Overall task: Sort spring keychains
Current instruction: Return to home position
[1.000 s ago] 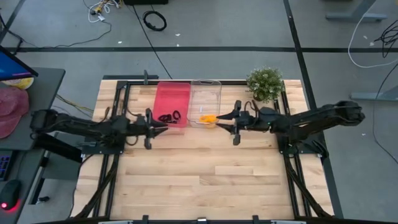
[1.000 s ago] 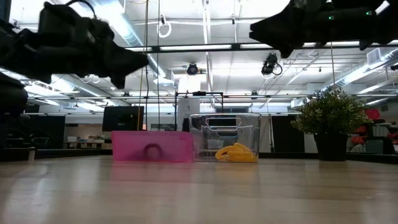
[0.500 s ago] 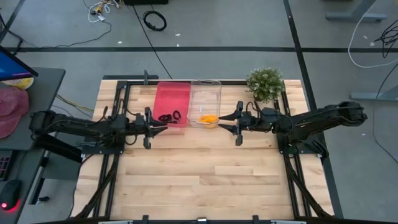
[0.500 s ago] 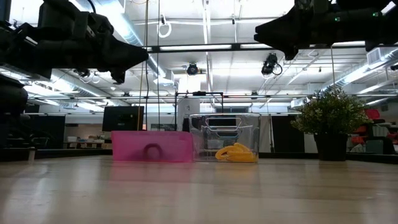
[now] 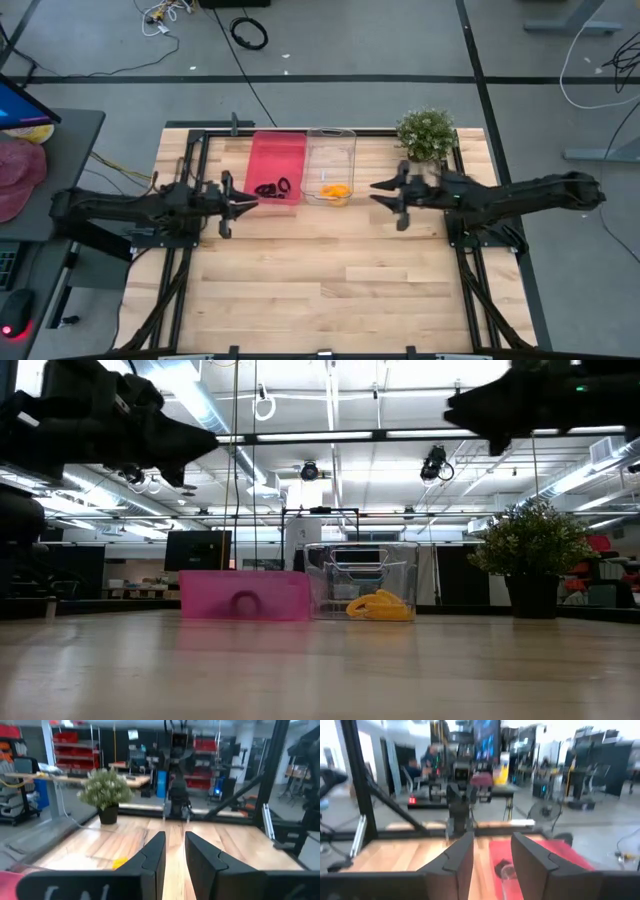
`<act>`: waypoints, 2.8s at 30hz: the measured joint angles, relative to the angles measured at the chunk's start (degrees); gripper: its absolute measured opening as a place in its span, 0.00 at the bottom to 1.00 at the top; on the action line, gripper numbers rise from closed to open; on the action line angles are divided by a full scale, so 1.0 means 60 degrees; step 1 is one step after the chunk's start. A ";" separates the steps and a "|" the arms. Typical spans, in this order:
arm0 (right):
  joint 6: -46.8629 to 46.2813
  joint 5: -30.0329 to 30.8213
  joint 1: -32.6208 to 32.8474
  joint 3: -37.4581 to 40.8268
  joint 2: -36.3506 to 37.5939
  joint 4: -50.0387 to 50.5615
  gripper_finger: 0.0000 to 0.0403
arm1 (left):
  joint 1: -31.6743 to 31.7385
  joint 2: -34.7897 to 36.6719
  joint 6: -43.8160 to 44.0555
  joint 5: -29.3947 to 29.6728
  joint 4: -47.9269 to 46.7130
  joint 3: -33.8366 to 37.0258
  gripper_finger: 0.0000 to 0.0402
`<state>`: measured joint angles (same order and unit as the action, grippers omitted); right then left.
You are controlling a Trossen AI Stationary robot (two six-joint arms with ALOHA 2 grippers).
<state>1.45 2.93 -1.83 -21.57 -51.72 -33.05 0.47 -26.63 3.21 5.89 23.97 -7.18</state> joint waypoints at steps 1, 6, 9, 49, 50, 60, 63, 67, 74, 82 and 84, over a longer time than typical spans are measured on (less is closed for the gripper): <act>0.0000 0.0013 -0.0004 0.0289 0.0482 -0.0079 0.33 | 0.0000 0.0470 -0.0002 0.0022 -0.0343 0.0000 0.19; -0.0042 0.0301 0.0004 0.1522 0.3283 0.0632 0.33 | 0.0000 0.3072 -0.0002 0.0046 -0.2463 0.0000 0.19; -0.0114 0.0467 0.0005 0.1571 0.5190 0.2210 0.33 | -0.0006 0.4456 0.0051 0.0087 -0.3581 -0.0003 0.19; 0.0921 0.0787 0.0182 0.3436 0.8244 0.5179 0.33 | -0.0178 0.4229 -0.1131 0.0836 -0.3582 0.1096 0.19; 0.0991 0.0790 0.0182 0.3436 0.8104 0.5184 0.33 | -0.0178 0.4182 -0.1149 0.0834 -0.3583 0.1096 0.19; 0.0915 0.0869 0.0178 0.3436 0.7592 0.4743 0.33 | -0.0178 0.3955 -0.1018 0.0798 -0.3372 0.1122 0.19; 0.0838 0.0873 0.0178 0.3433 0.7605 0.4401 0.33 | -0.0184 0.3965 -0.0941 0.0742 -0.3128 0.1122 0.19; 0.0836 0.0873 0.0178 0.3433 0.7602 0.4453 0.33 | -0.0182 0.3963 -0.0899 0.0774 -0.3260 0.1122 0.19; 0.0839 0.0870 0.0178 0.3433 0.7594 0.4447 0.33 | -0.0182 0.3944 -0.0570 0.0976 -0.3444 0.1122 0.19; 0.0838 0.0873 0.0178 0.3433 0.7594 0.4439 0.33 | -0.0182 0.3941 -0.0566 0.0976 -0.3440 0.1122 0.19; 0.0838 0.0871 0.0178 0.3433 0.7594 0.4443 0.33 | -0.0182 0.3941 -0.0563 0.0976 -0.3440 0.1122 0.19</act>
<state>6.48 8.16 -0.75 -0.97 -6.15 -6.39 -0.62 -2.98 -0.16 11.75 3.33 -0.45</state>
